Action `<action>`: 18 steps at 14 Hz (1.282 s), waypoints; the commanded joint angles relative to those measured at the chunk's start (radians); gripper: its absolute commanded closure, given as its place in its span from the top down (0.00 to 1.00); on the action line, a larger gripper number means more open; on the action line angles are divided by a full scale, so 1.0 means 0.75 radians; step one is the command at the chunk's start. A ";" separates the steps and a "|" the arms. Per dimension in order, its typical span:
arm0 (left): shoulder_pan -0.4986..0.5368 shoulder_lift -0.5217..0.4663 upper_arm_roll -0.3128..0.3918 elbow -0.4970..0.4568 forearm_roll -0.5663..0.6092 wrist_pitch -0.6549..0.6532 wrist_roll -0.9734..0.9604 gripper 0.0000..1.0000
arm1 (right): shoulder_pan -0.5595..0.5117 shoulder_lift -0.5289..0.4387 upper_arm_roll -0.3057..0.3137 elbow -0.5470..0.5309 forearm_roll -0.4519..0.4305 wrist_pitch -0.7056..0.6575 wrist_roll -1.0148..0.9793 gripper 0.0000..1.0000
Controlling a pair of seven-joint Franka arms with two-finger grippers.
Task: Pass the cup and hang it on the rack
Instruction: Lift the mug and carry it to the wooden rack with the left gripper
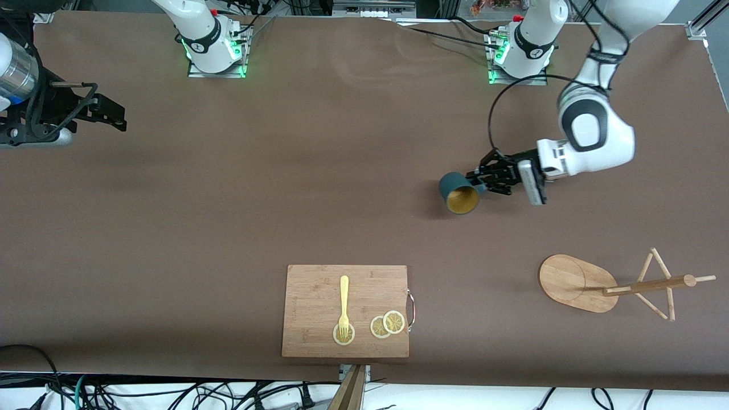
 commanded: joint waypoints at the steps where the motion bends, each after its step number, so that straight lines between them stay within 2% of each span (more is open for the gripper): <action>1: 0.096 -0.043 -0.012 0.100 0.154 -0.144 -0.346 0.00 | -0.019 0.010 0.008 0.026 0.020 -0.024 -0.015 1.00; 5: 0.262 -0.041 0.009 0.268 0.349 -0.403 -0.719 0.00 | -0.019 0.010 0.008 0.024 0.020 -0.024 -0.015 1.00; 8: 0.354 -0.037 0.052 0.343 0.357 -0.575 -0.929 0.00 | -0.019 0.010 0.008 0.026 0.020 -0.024 -0.015 1.00; 12: 0.518 -0.024 0.054 0.419 0.294 -0.735 -1.185 0.00 | -0.021 0.012 0.008 0.026 0.020 -0.024 -0.017 1.00; 15: 0.640 0.031 0.054 0.419 0.176 -0.811 -1.200 0.00 | -0.021 0.012 0.008 0.026 0.023 -0.024 -0.017 1.00; 18: 0.735 0.159 0.054 0.437 0.035 -0.882 -1.196 0.00 | -0.021 0.012 0.008 0.026 0.021 -0.024 -0.017 1.00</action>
